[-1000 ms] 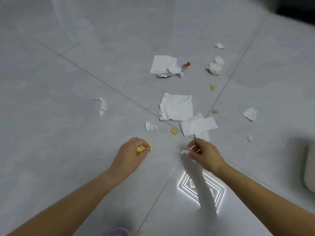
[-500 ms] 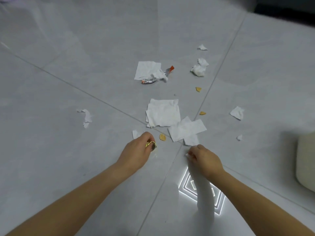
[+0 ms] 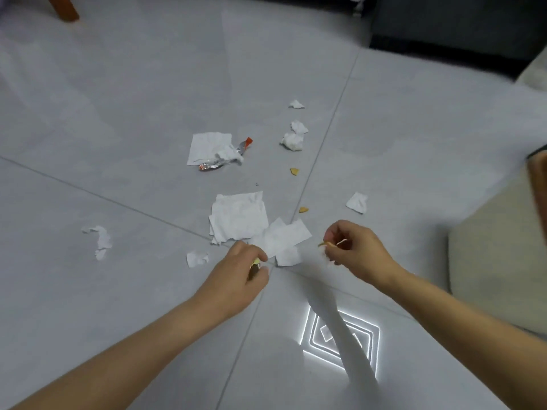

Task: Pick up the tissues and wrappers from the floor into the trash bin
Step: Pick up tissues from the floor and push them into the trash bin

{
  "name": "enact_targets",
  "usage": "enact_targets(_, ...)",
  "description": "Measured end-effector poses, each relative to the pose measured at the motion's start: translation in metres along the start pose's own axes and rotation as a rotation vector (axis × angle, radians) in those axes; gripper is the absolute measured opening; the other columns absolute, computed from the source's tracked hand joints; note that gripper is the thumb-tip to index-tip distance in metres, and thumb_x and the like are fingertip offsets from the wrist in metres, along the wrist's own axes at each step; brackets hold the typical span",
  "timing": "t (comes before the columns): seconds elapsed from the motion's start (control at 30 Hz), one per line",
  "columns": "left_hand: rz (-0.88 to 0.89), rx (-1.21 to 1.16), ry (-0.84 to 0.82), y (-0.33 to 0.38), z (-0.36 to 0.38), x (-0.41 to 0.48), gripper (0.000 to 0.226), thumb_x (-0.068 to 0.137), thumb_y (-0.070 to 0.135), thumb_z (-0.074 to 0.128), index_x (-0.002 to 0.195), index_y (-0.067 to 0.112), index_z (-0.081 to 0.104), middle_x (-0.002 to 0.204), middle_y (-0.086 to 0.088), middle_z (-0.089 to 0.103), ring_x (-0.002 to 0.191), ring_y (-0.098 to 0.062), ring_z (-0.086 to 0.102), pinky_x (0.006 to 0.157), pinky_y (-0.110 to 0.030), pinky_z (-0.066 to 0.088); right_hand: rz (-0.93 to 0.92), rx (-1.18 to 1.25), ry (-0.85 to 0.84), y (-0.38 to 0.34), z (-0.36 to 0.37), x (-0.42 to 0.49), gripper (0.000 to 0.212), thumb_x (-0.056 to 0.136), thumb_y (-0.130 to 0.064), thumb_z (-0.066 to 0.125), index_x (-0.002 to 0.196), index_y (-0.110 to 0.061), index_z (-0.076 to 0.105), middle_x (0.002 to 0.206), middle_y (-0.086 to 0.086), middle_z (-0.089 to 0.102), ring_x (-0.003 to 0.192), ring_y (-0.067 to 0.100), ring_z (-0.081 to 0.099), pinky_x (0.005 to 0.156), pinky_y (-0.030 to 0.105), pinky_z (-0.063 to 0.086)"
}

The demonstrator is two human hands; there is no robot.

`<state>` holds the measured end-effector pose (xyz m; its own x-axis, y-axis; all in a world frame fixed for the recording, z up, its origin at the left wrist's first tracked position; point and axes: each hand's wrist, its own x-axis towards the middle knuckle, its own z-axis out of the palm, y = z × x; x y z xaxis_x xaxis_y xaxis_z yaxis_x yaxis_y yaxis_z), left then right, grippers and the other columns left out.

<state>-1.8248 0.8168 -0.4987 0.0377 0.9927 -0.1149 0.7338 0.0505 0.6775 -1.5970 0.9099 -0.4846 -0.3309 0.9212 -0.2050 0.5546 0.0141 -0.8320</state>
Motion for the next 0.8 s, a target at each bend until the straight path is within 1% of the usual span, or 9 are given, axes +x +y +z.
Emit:
enact_targets(0.07, 0.060, -0.019, -0.026, 0.028, -0.003, 0.010, 0.011, 0.089, 0.030, 0.052, 0.100, 0.030, 0.053, 0.096, 0.015, 0.044, 0.078, -0.001, 0.052, 0.069, -0.007, 0.039, -0.051, 0.063, 0.021, -0.014, -0.034, -0.010, 0.022, 0.078, -0.011, 0.069, 0.065, -0.024, 0.058, 0.059, -0.009, 0.060, 0.055, 0.012, 0.060, 0.058, 0.031, 0.051)
enact_targets(0.13, 0.148, -0.033, -0.058, 0.065, -0.005, 0.024, 0.013, 0.087, 0.027, 0.054, 0.099, 0.034, 0.053, 0.093, 0.017, 0.044, 0.079, -0.001, 0.051, 0.069, -0.004, 0.037, -0.112, 0.124, 0.040, -0.026, -0.069, -0.023, 0.023, 0.077, -0.008, 0.072, 0.065, -0.023, 0.059, 0.056, -0.010, 0.058, 0.051, 0.010, 0.058, 0.055, 0.022, 0.051)
enact_targets(0.23, 0.282, -0.096, -0.081, 0.134, -0.003, 0.053, 0.022, 0.085, 0.022, 0.057, 0.101, 0.036, 0.057, 0.095, 0.016, 0.050, 0.084, 0.001, 0.051, 0.073, -0.002, 0.035, -0.189, 0.198, 0.099, -0.032, -0.123, -0.047, 0.023, 0.074, -0.003, 0.074, 0.067, -0.021, 0.061, 0.058, -0.007, 0.058, 0.050, 0.009, 0.058, 0.052, 0.018, 0.050)
enact_targets(0.33, 0.363, -0.231, -0.106, 0.211, 0.011, 0.079, 0.025, 0.085, 0.017, 0.057, 0.100, 0.037, 0.059, 0.094, 0.014, 0.056, 0.083, -0.003, 0.052, 0.071, -0.012, 0.044, -0.218, 0.229, 0.188, -0.026, -0.176, -0.077, 0.013, 0.069, -0.016, 0.075, 0.070, -0.018, 0.062, 0.061, 0.003, 0.061, 0.053, 0.016, 0.060, 0.053, 0.022, 0.051)
enact_targets(0.43, 0.432, -0.353, -0.152, 0.281, 0.036, 0.095, 0.027, 0.085, 0.012, 0.057, 0.098, 0.035, 0.060, 0.090, 0.013, 0.058, 0.082, -0.011, 0.055, 0.060, -0.026, 0.049, -0.196, 0.185, 0.375, -0.006, -0.230, -0.110, 0.014, 0.068, -0.018, 0.075, 0.071, -0.017, 0.062, 0.060, 0.002, 0.064, 0.054, 0.016, 0.061, 0.054, 0.023, 0.050)
enact_targets(0.53, 0.546, -0.356, -0.147, 0.337, 0.064, 0.103, 0.027, 0.084, 0.012, 0.059, 0.104, 0.031, 0.060, 0.098, 0.014, 0.060, 0.091, -0.007, 0.056, 0.071, -0.021, 0.045, -0.154, 0.074, 0.544, 0.022, -0.278, -0.140, 0.014, 0.073, -0.012, 0.075, 0.073, -0.019, 0.063, 0.062, -0.006, 0.064, 0.054, 0.006, 0.059, 0.055, 0.017, 0.048)
enact_targets(0.67, 0.597, -0.318, -0.183, 0.384, 0.105, 0.107, 0.031, 0.085, 0.017, 0.059, 0.109, 0.036, 0.055, 0.115, 0.010, 0.053, 0.109, -0.009, 0.051, 0.079, -0.011, 0.046, -0.085, -0.071, 0.629, 0.050, -0.312, -0.163, 0.014, 0.076, -0.009, 0.072, 0.076, -0.018, 0.062, 0.058, -0.014, 0.057, 0.051, -0.001, 0.051, 0.051, 0.008, 0.040)
enact_targets(0.73, 0.610, -0.281, -0.169, 0.398, 0.122, 0.108, 0.036, 0.084, 0.018, 0.060, 0.113, 0.038, 0.053, 0.102, 0.027, 0.042, 0.106, 0.003, 0.046, 0.086, -0.007, 0.039, -0.047, -0.170, 0.657, 0.056, -0.318, -0.166, 0.014, 0.076, -0.014, 0.071, 0.076, -0.024, 0.061, 0.061, -0.019, 0.058, 0.055, -0.002, 0.052, 0.052, 0.006, 0.038)
enact_targets(0.8, 0.618, -0.254, -0.133, 0.405, 0.135, 0.109, 0.039, 0.083, 0.017, 0.061, 0.114, 0.038, 0.052, 0.090, 0.040, 0.026, 0.096, 0.028, 0.033, 0.075, 0.008, 0.028, 0.001, -0.276, 0.652, 0.063, -0.321, -0.166, 0.014, 0.077, -0.022, 0.070, 0.079, -0.029, 0.058, 0.069, -0.019, 0.060, 0.065, -0.004, 0.054, 0.055, 0.006, 0.039)
